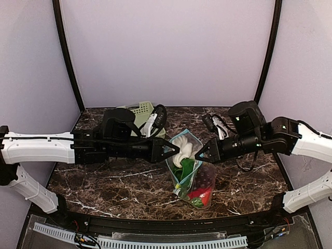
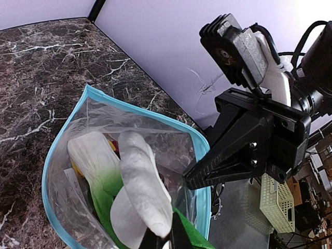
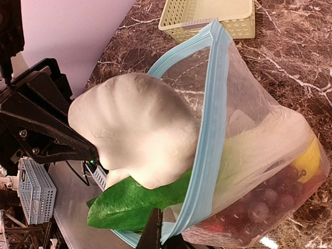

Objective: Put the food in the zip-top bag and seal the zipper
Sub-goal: Place the fake vegetable in the zipper food storage bag.

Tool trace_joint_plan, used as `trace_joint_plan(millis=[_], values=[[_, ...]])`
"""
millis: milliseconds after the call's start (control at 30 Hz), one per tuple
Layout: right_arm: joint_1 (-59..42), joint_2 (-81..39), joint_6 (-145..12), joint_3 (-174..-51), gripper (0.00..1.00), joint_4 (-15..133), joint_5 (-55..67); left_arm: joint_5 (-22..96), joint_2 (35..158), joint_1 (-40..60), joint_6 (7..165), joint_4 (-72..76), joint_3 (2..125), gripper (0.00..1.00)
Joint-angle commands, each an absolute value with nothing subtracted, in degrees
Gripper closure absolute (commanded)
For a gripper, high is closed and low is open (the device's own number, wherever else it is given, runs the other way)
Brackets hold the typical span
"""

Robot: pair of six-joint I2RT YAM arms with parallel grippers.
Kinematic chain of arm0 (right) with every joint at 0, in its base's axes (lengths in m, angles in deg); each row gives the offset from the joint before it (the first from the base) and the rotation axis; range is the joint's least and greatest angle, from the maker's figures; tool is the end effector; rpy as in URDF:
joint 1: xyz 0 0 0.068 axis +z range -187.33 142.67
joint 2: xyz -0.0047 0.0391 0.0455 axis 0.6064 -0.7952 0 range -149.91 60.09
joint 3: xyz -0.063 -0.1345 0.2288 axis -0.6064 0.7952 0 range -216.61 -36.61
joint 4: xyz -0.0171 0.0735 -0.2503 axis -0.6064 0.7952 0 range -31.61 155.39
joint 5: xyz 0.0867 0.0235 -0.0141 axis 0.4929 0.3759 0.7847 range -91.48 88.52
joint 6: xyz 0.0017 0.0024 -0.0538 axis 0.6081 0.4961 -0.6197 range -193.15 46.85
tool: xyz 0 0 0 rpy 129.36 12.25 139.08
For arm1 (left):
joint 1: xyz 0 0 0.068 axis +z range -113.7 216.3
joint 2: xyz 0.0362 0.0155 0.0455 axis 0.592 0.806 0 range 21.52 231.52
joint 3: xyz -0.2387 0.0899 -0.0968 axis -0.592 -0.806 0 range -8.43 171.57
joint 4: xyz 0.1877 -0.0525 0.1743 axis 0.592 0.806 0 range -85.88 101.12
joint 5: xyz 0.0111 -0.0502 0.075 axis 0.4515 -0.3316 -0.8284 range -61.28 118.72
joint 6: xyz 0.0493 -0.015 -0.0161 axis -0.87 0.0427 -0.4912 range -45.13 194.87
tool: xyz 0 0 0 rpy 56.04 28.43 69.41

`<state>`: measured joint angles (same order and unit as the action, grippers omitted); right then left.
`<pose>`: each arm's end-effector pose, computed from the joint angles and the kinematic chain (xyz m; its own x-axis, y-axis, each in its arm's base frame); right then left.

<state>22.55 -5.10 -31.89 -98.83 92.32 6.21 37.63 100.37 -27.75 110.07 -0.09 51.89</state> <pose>0.1184 0.2138 0.3347 -0.8272 -0.1234 -0.5482 -0.4860 0.6468 0.5877 0.1378 -0.2957 0.3244 -0.6384 0.0103 -0.7697 0.7171 0.3714 -0.5898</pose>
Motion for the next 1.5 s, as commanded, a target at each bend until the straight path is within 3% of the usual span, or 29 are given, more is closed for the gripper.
trace_joint_plan(millis=[0,367,800,967,1067,1467], values=[[22.2,-3.6,-31.6,-98.7,1.00,88.4,6.3,38.2,102.7,-28.7,110.5,4.5,55.2,0.99],[22.3,-3.4,-31.0,-97.1,1.00,87.2,6.7,39.0,111.2,-29.1,109.3,10.0,63.0,0.99],[22.3,-3.4,-30.9,-97.0,1.00,86.5,6.3,31.4,117.7,-29.0,109.9,15.9,68.6,0.98],[22.3,-2.9,-30.3,-96.6,1.00,86.6,5.7,30.6,117.5,-29.0,109.0,15.0,69.0,0.84],[22.3,-2.5,-30.1,-96.3,1.00,86.5,4.8,31.2,116.9,-29.1,107.5,14.7,69.4,0.70],[22.3,-1.3,-28.5,-95.4,1.00,86.6,1.0,37.4,110.7,-29.0,103.0,12.0,68.9,0.38]])
